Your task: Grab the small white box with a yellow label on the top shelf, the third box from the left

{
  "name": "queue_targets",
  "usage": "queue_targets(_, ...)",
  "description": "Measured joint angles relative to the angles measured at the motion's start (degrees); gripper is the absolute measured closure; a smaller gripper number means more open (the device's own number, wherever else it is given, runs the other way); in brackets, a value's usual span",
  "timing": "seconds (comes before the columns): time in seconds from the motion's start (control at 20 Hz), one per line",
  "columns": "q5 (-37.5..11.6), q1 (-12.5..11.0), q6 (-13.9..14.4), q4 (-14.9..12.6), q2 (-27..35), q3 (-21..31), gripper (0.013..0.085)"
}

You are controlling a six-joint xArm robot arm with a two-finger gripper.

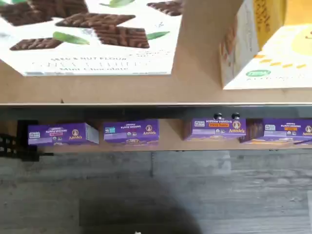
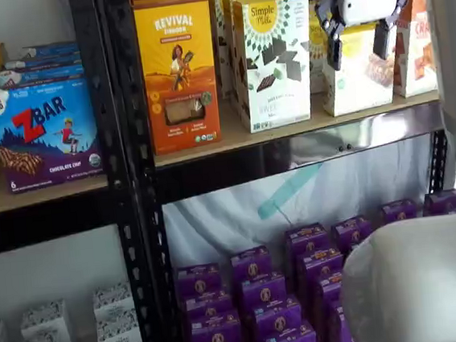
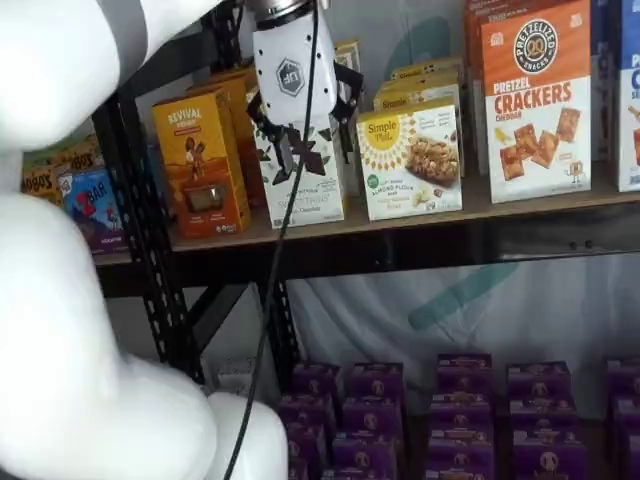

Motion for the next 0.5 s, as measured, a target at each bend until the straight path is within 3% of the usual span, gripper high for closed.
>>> queue_targets(0.25, -3.4, -2.57, -2.57, -0.3, 1.87, -0.63, 0.013)
queue_targets(0.5, -5.28, -6.66, -6.42, 1.0, 6.5, -4.05, 0.013)
